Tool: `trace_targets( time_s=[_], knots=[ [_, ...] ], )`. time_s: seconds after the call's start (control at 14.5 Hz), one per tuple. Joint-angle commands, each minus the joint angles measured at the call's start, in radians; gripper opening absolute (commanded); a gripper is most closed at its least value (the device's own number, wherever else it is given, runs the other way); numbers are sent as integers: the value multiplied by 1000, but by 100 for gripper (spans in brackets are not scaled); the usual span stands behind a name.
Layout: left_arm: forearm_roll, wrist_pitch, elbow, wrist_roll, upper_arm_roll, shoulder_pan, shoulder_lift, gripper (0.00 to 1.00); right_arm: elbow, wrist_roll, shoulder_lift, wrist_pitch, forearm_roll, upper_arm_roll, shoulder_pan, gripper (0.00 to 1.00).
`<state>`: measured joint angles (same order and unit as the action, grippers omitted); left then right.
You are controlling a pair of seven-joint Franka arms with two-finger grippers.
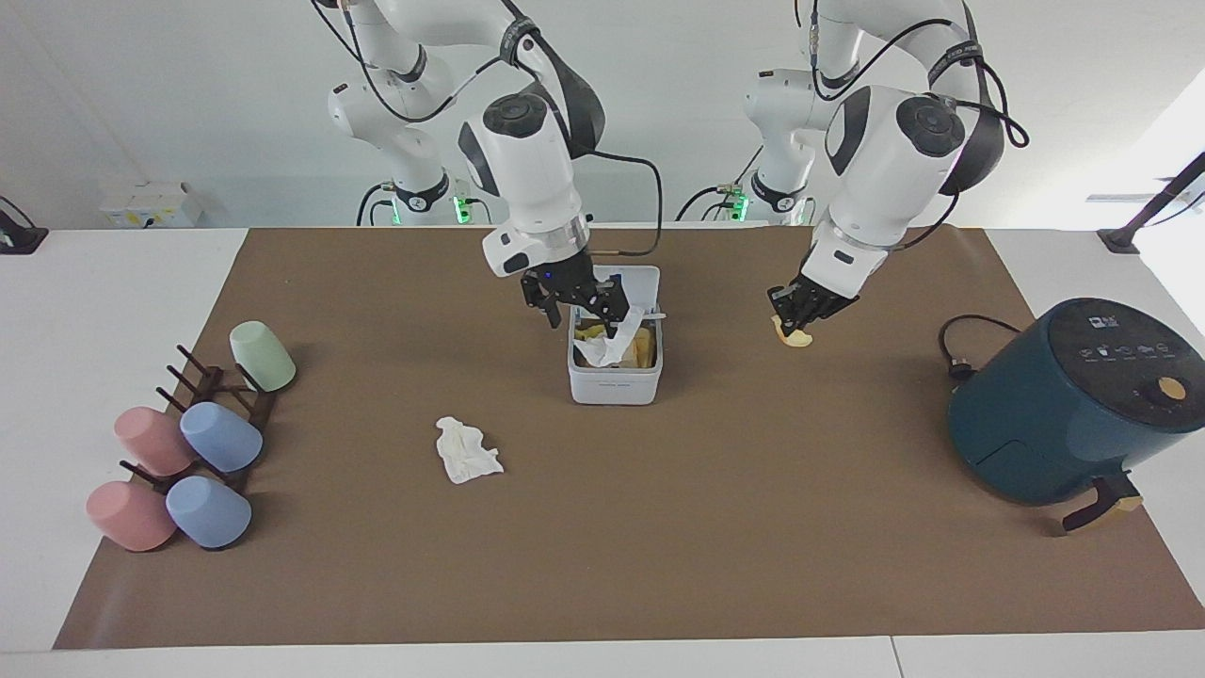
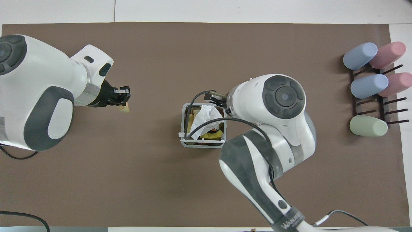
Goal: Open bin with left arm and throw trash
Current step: 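Carry bread to the bin with the left gripper while the right gripper withdraws, then drop bread in the bin with the left gripper while the right gripper grasps tissue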
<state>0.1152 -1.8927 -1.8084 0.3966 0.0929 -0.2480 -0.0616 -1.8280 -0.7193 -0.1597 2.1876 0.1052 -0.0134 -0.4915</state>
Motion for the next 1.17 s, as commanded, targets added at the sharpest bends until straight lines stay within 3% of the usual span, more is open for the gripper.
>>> trace_targets(
  time_s=[0.0, 0.28, 0.55, 1.1],
  knots=[
    [14, -63, -17, 111, -5, -84, 3, 0, -6, 387, -18, 13, -24, 6, 106, 100],
    [14, -235, -51, 333, -5, -247, -39, 0, -121, 676, -21, 269, -24, 6, 209, 100],
    [14, -440, -60, 461, -5, -356, -147, 0, -143, 811, -158, 502, -24, 6, 225, 100],
    [14, -480, -147, 459, -5, -402, -190, 0, -155, 862, -210, 525, -21, 6, 249, 100]
  ],
)
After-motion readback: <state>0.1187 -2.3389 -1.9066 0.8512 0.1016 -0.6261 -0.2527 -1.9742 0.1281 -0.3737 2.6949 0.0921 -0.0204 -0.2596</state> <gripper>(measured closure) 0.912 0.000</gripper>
